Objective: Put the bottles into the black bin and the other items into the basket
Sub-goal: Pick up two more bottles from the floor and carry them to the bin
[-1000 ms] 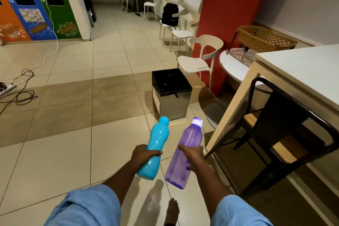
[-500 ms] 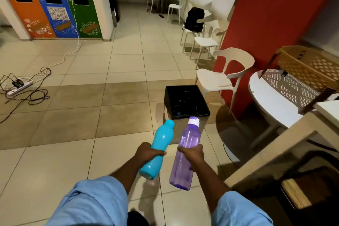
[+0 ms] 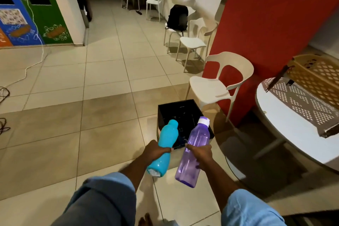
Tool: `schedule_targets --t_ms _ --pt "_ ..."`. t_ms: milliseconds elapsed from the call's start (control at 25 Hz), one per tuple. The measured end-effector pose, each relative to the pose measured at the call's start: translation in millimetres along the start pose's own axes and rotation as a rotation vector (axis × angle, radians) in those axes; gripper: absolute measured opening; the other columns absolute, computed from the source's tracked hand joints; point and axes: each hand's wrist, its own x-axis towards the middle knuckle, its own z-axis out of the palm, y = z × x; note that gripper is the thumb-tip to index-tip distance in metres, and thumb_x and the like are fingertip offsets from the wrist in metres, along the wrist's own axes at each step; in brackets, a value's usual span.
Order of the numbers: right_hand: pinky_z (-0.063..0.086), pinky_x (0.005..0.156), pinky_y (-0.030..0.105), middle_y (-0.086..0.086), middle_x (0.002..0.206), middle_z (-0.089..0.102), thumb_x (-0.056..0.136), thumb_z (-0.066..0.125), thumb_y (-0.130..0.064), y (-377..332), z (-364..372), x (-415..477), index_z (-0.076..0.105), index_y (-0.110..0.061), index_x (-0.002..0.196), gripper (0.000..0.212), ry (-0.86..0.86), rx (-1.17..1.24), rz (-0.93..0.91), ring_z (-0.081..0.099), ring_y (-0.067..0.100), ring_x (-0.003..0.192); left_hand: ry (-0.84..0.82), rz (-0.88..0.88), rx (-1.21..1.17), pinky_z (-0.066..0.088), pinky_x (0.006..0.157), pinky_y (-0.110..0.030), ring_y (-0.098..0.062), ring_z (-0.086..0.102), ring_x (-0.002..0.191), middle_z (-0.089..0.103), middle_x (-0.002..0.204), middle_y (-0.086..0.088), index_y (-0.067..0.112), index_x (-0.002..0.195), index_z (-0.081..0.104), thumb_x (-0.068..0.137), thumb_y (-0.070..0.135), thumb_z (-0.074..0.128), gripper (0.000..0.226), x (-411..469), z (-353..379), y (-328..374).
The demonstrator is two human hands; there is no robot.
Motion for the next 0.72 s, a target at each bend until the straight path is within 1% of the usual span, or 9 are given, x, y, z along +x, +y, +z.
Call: schedule_targets --t_ms 120,240,320,440,520,560,680,720 --pt "0.051 0.093 0.056 0.017 0.129 0.052 0.072 0.084 -0.023 -25 21 34 0.031 -0.009 0.140 0.088 0.007 0.009 0.042 0.055 0.037 0.115 -0.036 0.001 -0.020 0.048 0.049 -0.019 -0.013 0.067 0.068 0.068 0.080 0.000 0.009 0.105 0.061 0.072 0.039 0.082 0.049 41 -17 26" --pt "0.051 0.094 0.056 0.017 0.130 0.050 0.072 0.084 -0.025 -46 35 71 0.029 -0.008 0.139 0.088 0.028 -0.004 0.070 0.055 0.037 0.116 -0.063 -0.020 -0.036 0.051 0.055 -0.023 -0.017 0.068 0.073 0.070 0.087 -0.004 0.007 0.110 0.060 0.074 0.041 0.080 0.053 81 -27 47" --pt "0.051 0.093 0.056 0.017 0.131 0.049 0.072 0.084 -0.027 -62 44 100 0.027 -0.008 0.140 0.091 0.025 -0.002 0.083 0.054 0.037 0.117 -0.055 -0.026 -0.023 0.050 0.056 -0.023 -0.017 0.068 0.075 0.069 0.089 -0.004 0.009 0.110 0.060 0.074 0.043 0.079 0.053 112 -32 60" --pt "0.050 0.095 0.053 0.017 0.134 0.048 0.071 0.084 -0.024 -94 55 153 0.026 -0.009 0.142 0.093 0.045 0.041 0.064 0.053 0.035 0.119 -0.048 -0.005 -0.014 0.049 0.050 -0.019 -0.013 0.068 0.069 0.069 0.082 0.000 0.011 0.106 0.062 0.074 0.043 0.079 0.048 165 -38 88" --pt "0.049 0.097 0.050 0.016 0.136 0.047 0.071 0.084 -0.023 -113 60 183 0.025 -0.008 0.143 0.095 0.056 0.028 0.063 0.052 0.034 0.120 -0.056 0.003 -0.015 0.050 0.050 -0.020 -0.013 0.069 0.068 0.070 0.082 0.000 0.012 0.105 0.062 0.073 0.042 0.080 0.047 195 -39 104" --pt "0.048 0.098 0.050 0.016 0.136 0.048 0.071 0.085 -0.023 -123 61 200 0.025 -0.007 0.144 0.096 0.058 0.015 0.069 0.052 0.034 0.120 -0.057 -0.001 -0.010 0.052 0.053 -0.022 -0.014 0.070 0.070 0.071 0.084 -0.002 0.012 0.105 0.063 0.073 0.041 0.080 0.047 211 -38 114" --pt "0.048 0.099 0.050 0.017 0.134 0.050 0.069 0.086 -0.020 -144 66 240 0.028 -0.005 0.142 0.094 0.017 0.000 0.063 0.053 0.033 0.119 -0.098 -0.018 0.033 0.058 0.068 -0.032 -0.023 0.071 0.081 0.072 0.096 -0.010 0.009 0.111 0.062 0.075 0.039 0.079 0.050 254 -32 140" --pt "0.049 0.099 0.049 0.017 0.132 0.051 0.068 0.086 -0.019 -151 67 253 0.029 -0.004 0.141 0.094 0.008 -0.012 0.063 0.054 0.033 0.118 -0.106 -0.017 0.047 0.058 0.070 -0.033 -0.024 0.071 0.083 0.071 0.099 -0.011 0.009 0.112 0.061 0.075 0.039 0.079 0.052 267 -29 146"
